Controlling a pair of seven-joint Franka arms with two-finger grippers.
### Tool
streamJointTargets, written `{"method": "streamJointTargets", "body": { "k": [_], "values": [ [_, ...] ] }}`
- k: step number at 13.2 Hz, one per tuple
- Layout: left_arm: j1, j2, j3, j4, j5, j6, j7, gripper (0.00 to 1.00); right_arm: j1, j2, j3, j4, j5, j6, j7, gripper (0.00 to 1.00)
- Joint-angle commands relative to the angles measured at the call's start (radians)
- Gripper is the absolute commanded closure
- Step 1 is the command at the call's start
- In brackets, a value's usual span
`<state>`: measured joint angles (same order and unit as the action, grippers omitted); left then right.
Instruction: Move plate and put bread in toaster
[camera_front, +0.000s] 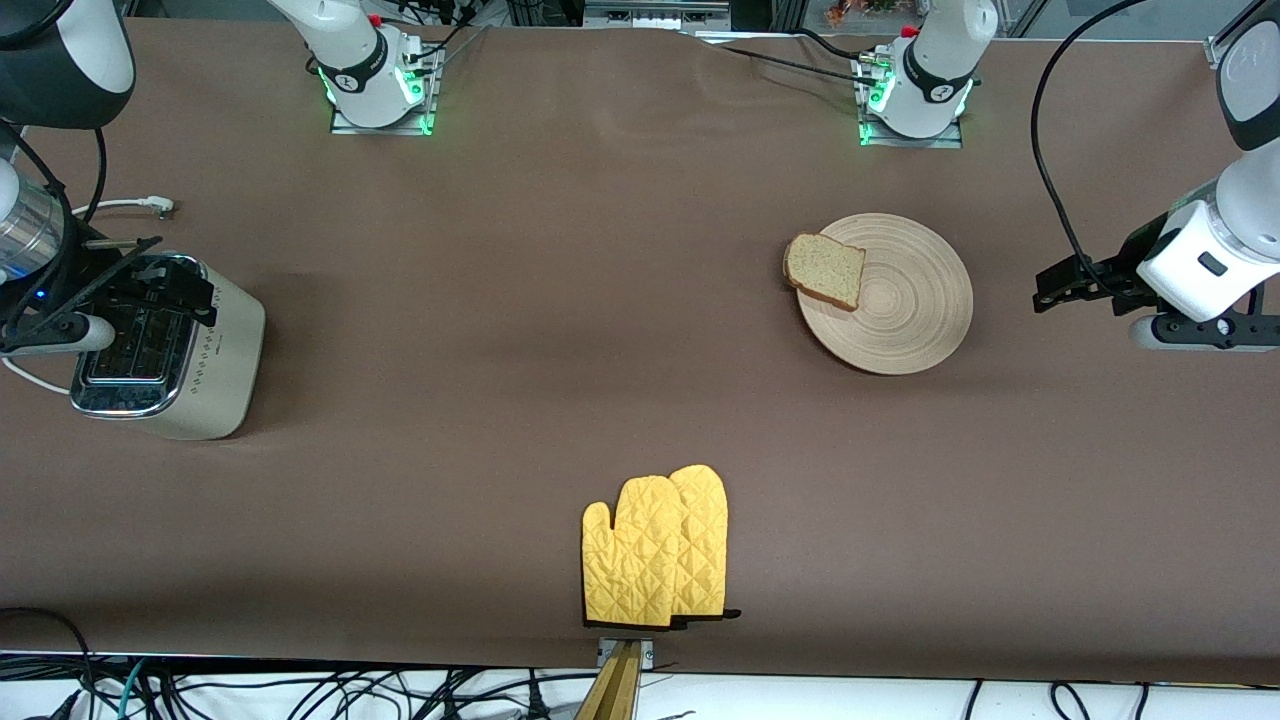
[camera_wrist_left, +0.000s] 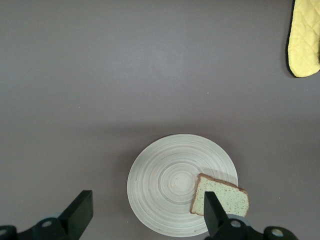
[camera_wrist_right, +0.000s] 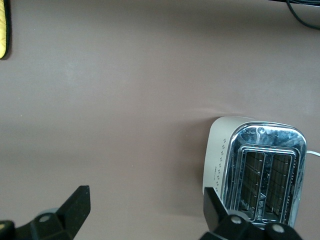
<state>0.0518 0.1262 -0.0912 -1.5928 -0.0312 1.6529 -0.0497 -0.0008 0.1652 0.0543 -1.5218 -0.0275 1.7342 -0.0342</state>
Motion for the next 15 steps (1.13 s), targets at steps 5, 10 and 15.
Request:
{"method": "streamJointTargets", "body": {
  "k": [5, 10, 15],
  "values": [
    [0.003, 0.007, -0.002, 0.017, 0.025, -0.005, 0.022, 0.01, -0.007, 0.002, 0.006, 0.014, 0.012, -0.010, -0.001, 0.00],
    [0.003, 0.007, -0.002, 0.017, 0.025, -0.005, 0.022, 0.01, -0.007, 0.002, 0.004, 0.014, 0.012, -0.010, -0.003, 0.00],
    [0.005, 0.007, -0.002, 0.017, 0.025, -0.005, 0.022, 0.01, -0.007, 0.002, 0.004, 0.014, 0.012, -0.010, -0.004, 0.00]
  ]
}}
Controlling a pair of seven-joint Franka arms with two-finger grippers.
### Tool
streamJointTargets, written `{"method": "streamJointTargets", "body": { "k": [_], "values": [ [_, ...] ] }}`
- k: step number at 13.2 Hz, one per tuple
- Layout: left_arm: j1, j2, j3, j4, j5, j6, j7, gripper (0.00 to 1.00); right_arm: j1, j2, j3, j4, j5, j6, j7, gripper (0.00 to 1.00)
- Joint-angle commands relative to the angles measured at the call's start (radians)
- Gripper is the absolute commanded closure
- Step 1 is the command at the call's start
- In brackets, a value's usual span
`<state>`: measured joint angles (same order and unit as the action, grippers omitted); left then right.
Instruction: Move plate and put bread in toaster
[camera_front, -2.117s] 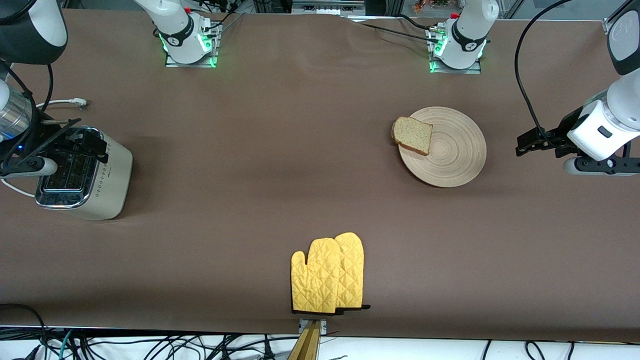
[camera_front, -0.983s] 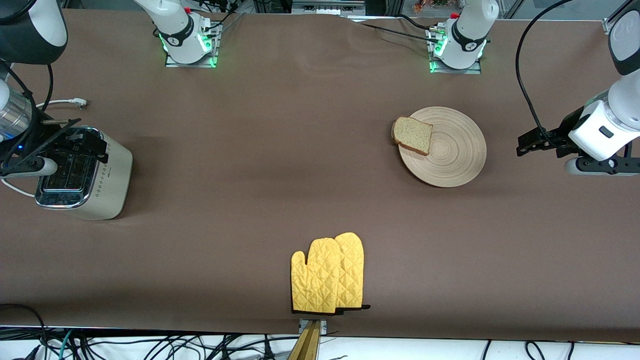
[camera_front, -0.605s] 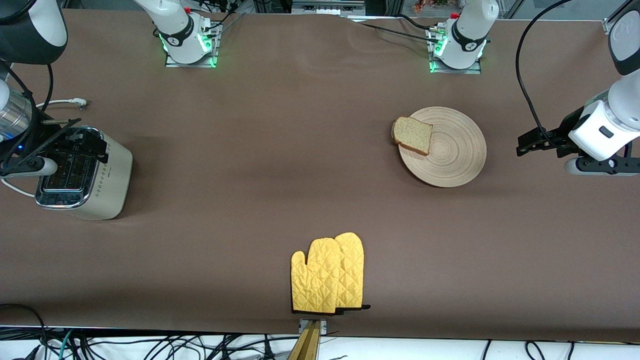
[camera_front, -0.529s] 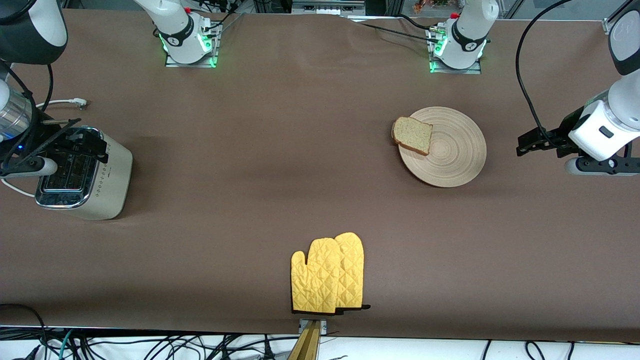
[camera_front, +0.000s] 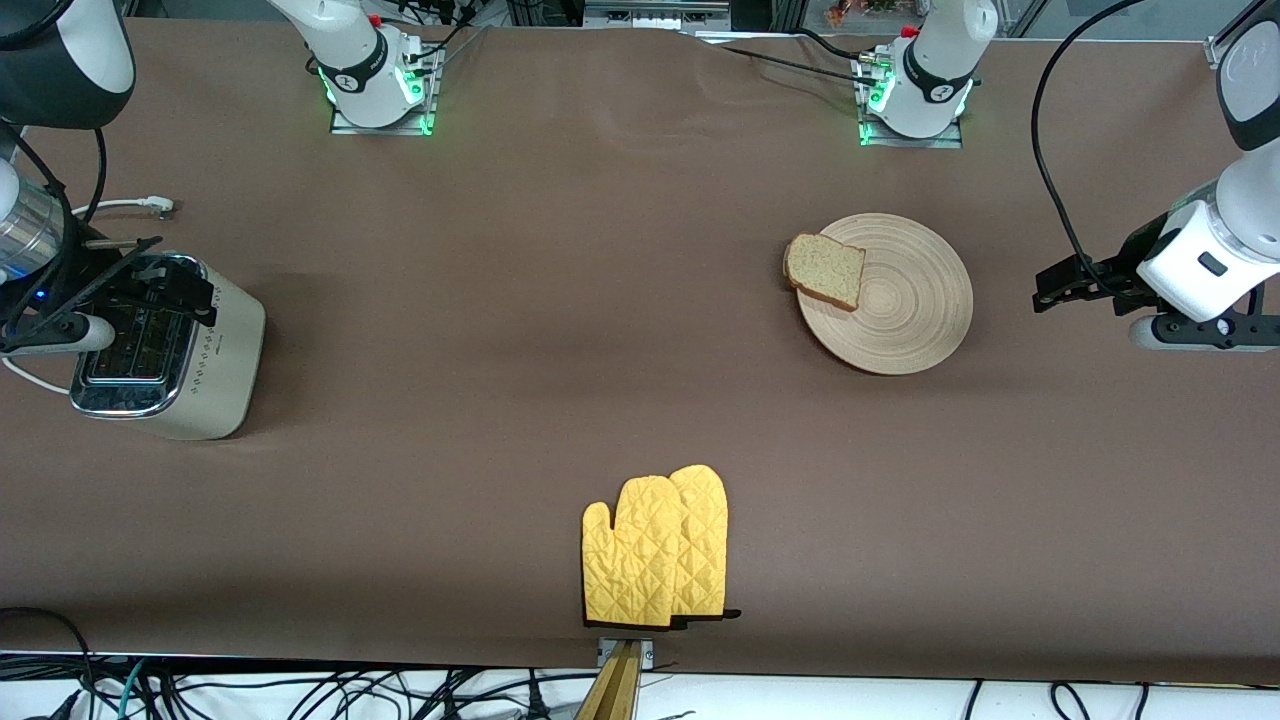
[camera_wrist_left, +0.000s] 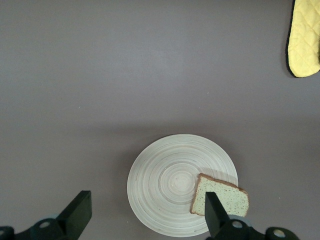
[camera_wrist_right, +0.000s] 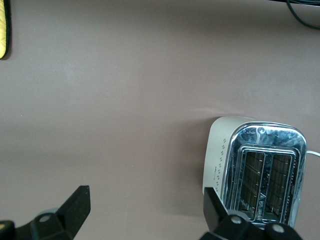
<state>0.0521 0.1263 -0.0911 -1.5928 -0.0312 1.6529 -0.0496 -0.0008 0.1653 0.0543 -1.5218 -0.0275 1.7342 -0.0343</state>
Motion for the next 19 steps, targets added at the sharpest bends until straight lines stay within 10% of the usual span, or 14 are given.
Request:
{"method": "streamJointTargets", "body": {
  "k": [1, 19],
  "values": [
    [0.003, 0.007, -0.002, 0.017, 0.025, -0.005, 0.022, 0.01, -0.007, 0.002, 0.006, 0.014, 0.012, -0.010, -0.004, 0.00],
    [0.008, 0.007, 0.001, 0.017, 0.024, -0.025, 0.047, 0.00, -0.005, 0.002, 0.006, 0.014, 0.014, -0.010, 0.001, 0.00]
  ]
}}
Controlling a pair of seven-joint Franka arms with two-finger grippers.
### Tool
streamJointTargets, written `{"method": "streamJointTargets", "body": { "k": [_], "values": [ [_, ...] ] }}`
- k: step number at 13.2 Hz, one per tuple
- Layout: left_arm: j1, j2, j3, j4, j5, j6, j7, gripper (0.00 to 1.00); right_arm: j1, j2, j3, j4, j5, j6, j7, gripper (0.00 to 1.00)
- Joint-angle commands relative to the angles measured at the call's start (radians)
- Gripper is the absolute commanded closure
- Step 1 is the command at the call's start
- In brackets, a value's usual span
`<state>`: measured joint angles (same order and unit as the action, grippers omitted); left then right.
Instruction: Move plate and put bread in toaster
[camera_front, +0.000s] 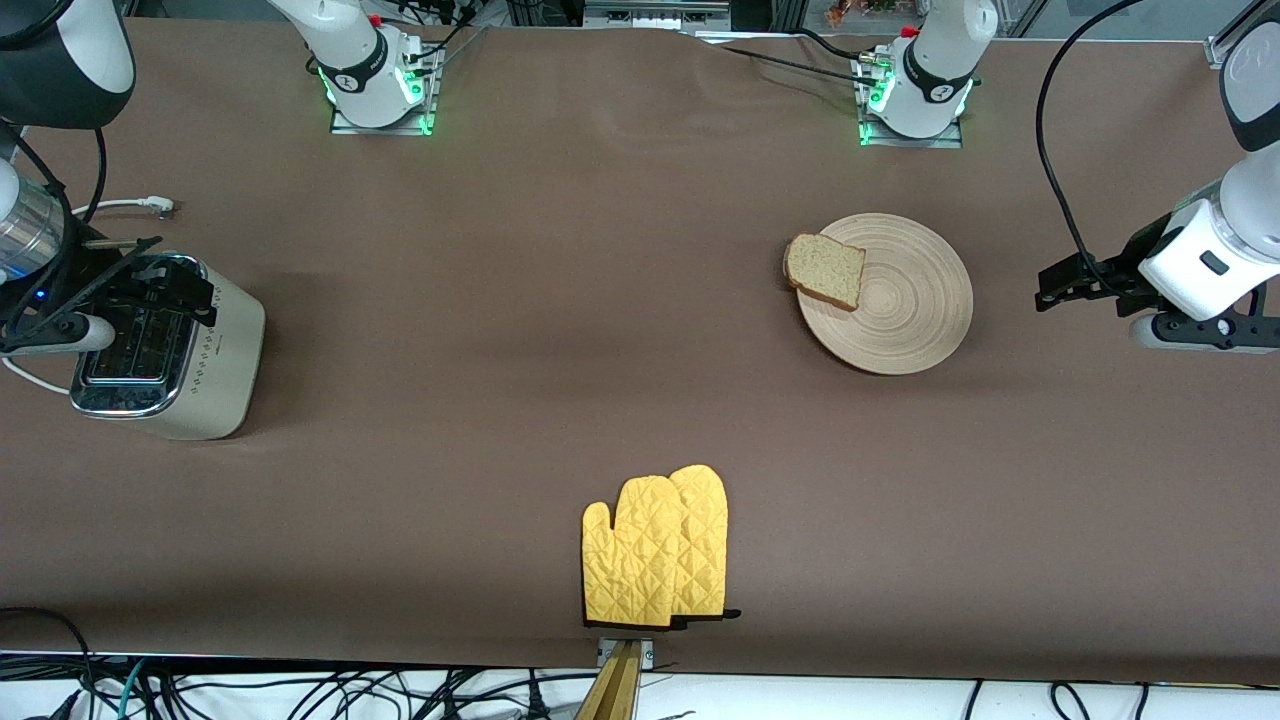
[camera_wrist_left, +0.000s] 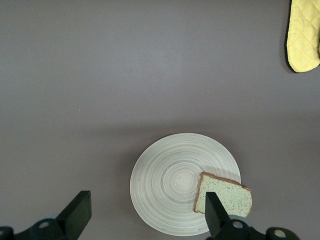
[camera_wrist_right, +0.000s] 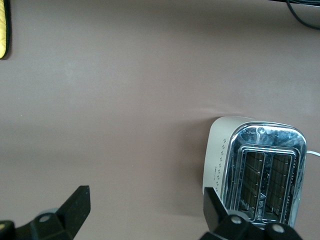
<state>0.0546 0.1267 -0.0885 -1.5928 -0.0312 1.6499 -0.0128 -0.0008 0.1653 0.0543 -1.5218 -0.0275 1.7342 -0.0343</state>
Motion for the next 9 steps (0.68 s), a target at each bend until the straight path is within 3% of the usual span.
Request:
{"method": "streamJointTargets", "body": {
  "k": [1, 3, 6, 9],
  "values": [
    [0.008, 0.007, 0.001, 0.020, 0.014, -0.059, 0.019, 0.00, -0.005, 0.002, 0.006, 0.014, 0.014, -0.010, 0.001, 0.00],
    [0.016, 0.005, 0.000, 0.030, 0.010, -0.149, 0.027, 0.00, -0.005, 0.002, 0.006, 0.014, 0.014, -0.010, 0.001, 0.00],
    [0.039, 0.023, 0.001, 0.027, -0.013, -0.162, 0.030, 0.00, -0.004, 0.002, 0.006, 0.014, 0.014, -0.010, 0.002, 0.00],
    [0.170, 0.094, 0.001, 0.008, -0.365, -0.160, 0.060, 0.00, -0.005, 0.002, 0.006, 0.014, 0.014, -0.010, 0.001, 0.00]
  ]
}}
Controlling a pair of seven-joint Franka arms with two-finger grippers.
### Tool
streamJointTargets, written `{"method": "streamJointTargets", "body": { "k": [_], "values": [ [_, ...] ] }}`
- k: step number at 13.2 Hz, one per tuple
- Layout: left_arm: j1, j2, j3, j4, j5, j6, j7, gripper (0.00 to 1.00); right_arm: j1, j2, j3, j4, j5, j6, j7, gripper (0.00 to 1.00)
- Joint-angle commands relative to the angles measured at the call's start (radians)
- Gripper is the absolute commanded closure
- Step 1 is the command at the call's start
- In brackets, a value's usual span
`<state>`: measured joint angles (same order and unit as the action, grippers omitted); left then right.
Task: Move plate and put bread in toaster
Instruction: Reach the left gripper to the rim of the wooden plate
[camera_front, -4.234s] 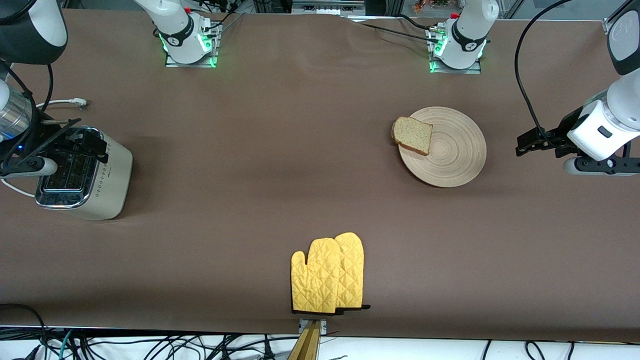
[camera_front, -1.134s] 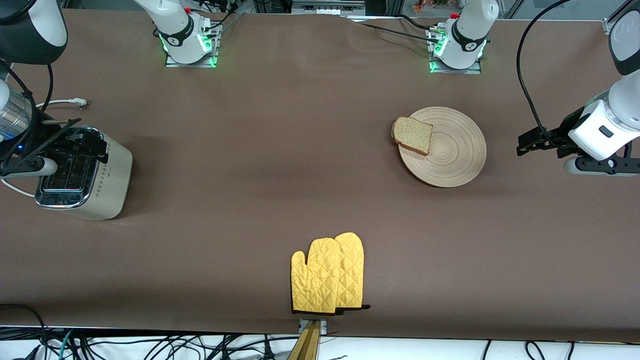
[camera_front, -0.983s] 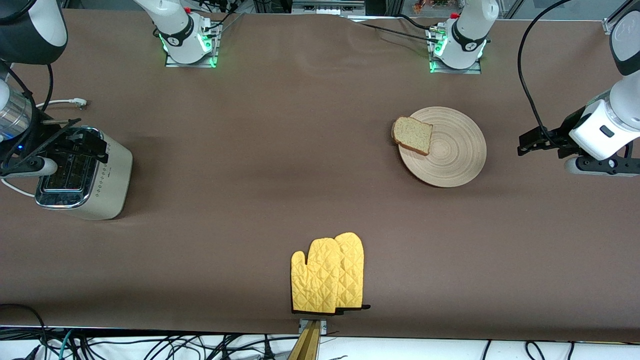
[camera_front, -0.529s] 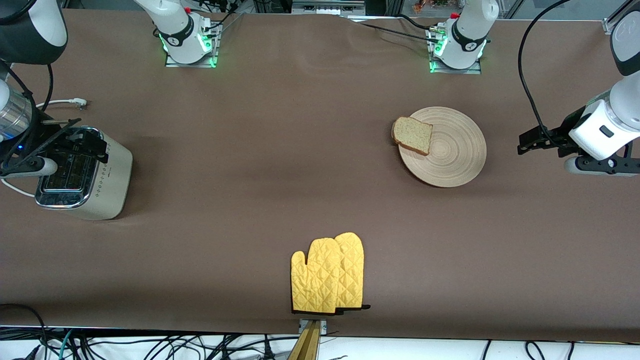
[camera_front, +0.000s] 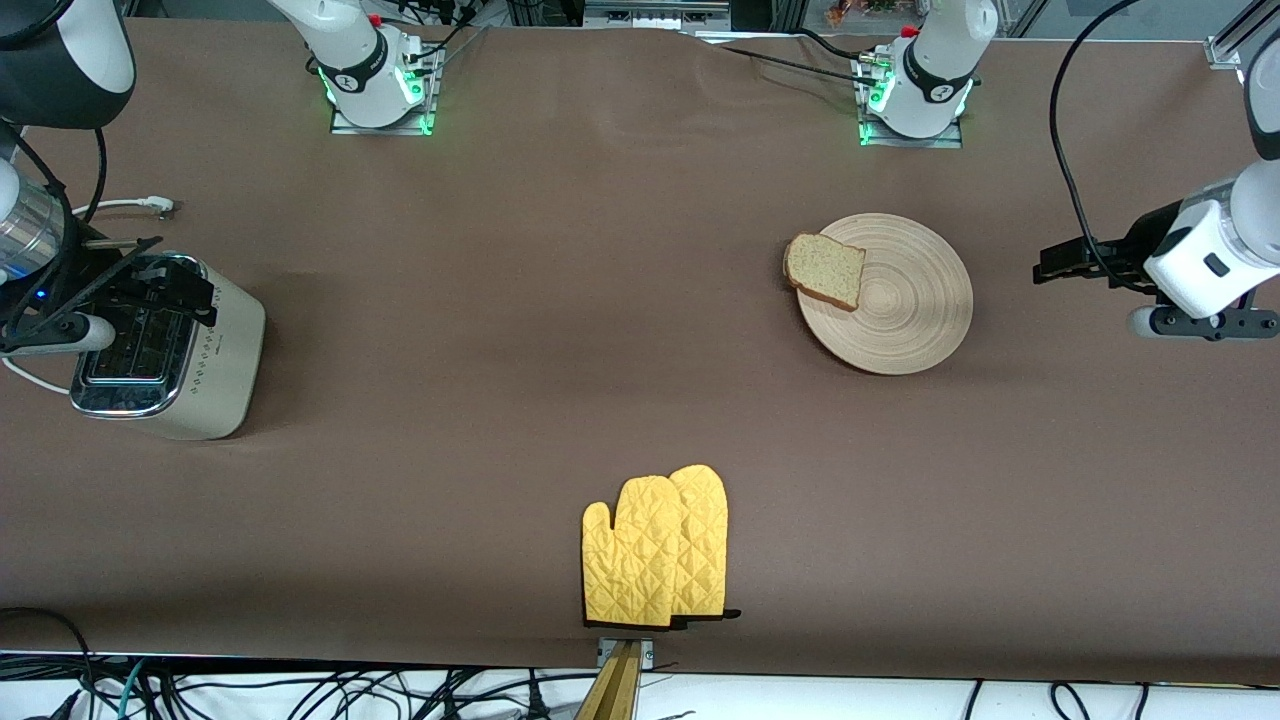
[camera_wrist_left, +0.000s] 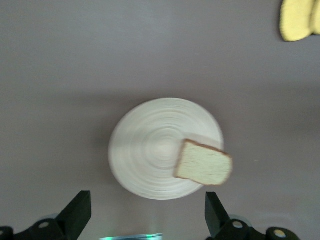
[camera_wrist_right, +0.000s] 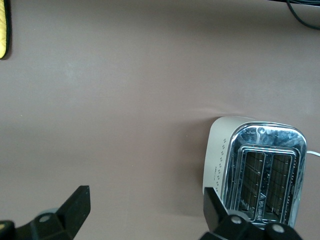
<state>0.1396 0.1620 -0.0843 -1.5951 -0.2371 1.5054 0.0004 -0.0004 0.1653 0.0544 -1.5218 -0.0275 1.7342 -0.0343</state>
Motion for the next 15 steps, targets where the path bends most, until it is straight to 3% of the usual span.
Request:
{"method": "streamJointTargets", "body": {
  "k": [1, 5, 8, 10, 12, 15],
  "values": [
    [0.133, 0.091, -0.003, 0.001, -0.233, -0.011, 0.093, 0.00, -0.006, 0.002, 0.005, 0.014, 0.014, -0.010, 0.001, 0.00],
    [0.291, 0.235, -0.005, -0.061, -0.433, -0.010, 0.479, 0.00, -0.006, 0.002, 0.005, 0.014, 0.012, -0.010, 0.001, 0.00],
    [0.369, 0.341, -0.003, -0.115, -0.433, 0.010, 0.749, 0.00, -0.006, 0.002, 0.005, 0.014, 0.014, -0.010, 0.001, 0.00],
    [0.399, 0.350, -0.003, -0.202, -0.433, 0.070, 0.866, 0.00, -0.006, 0.002, 0.005, 0.014, 0.014, -0.010, 0.001, 0.00],
    [0.411, 0.353, -0.003, -0.285, -0.435, 0.120, 0.956, 0.06, -0.006, 0.002, 0.005, 0.014, 0.014, -0.010, 0.001, 0.00],
    [0.425, 0.343, -0.009, -0.425, -0.452, 0.283, 1.004, 0.10, -0.006, 0.002, 0.005, 0.014, 0.012, -0.010, 0.001, 0.00]
  ]
}}
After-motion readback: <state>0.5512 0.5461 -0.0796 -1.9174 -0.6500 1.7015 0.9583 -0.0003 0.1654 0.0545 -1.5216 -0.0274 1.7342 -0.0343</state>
